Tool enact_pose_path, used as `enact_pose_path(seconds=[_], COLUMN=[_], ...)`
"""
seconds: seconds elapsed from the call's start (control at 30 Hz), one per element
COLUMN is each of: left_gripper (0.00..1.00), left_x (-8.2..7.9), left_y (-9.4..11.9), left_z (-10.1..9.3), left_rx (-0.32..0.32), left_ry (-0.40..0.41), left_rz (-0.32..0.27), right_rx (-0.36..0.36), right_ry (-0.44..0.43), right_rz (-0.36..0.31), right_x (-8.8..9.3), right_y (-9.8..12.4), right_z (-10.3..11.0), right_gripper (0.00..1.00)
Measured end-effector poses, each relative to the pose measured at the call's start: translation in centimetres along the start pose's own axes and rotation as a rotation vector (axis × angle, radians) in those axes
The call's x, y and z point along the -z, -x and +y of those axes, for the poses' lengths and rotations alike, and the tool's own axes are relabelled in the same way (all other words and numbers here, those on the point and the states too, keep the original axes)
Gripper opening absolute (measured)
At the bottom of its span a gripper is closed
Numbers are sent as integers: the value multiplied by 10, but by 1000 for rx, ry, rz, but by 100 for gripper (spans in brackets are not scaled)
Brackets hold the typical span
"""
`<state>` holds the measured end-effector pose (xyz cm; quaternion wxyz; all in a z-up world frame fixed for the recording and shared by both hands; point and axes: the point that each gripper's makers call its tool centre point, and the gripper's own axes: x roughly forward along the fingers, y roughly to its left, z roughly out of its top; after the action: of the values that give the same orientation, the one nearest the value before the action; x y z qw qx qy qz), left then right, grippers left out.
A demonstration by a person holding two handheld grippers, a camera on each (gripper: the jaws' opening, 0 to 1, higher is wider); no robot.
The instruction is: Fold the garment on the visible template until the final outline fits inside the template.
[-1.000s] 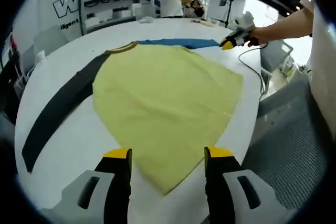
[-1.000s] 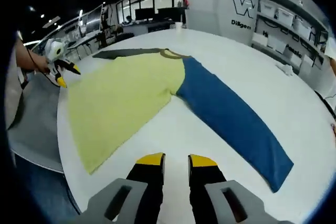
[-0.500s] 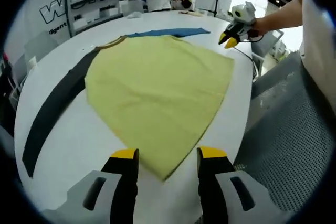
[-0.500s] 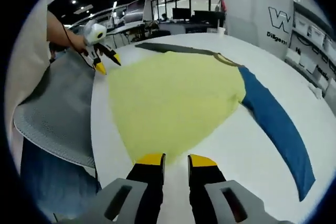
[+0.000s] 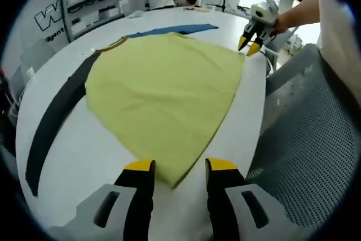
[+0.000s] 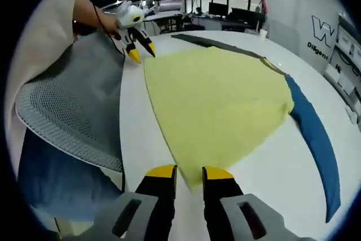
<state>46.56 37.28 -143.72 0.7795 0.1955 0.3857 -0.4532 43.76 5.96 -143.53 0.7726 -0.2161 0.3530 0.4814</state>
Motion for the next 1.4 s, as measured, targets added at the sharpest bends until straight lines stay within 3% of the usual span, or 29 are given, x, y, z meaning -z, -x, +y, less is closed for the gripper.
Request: enact_pose_path(seconds=[0.37,0.53,0.93,1.27,1.4], left_gripper=[31,30,25,17,6], left_x=[3,3,4,7,8], left_y=[0,0,-2,-1,-1], left_z=[-1,-1,0,5,4], left_rx=[2,2,0,-11,-7], left_ry=[-21,-24,-27,-28,-33], left_rz=[17,20,33,50,59], right_rx=[31,54,58,55,56], right_ry=[43,56,76,62,71], right_rz=[38,52,61,64,70], right_x=[9,10,10,12,13], right_y=[-1,-1,0,2,4], right_z=[-1,-6,2,4,4], right_gripper=[7,0,0,0,0])
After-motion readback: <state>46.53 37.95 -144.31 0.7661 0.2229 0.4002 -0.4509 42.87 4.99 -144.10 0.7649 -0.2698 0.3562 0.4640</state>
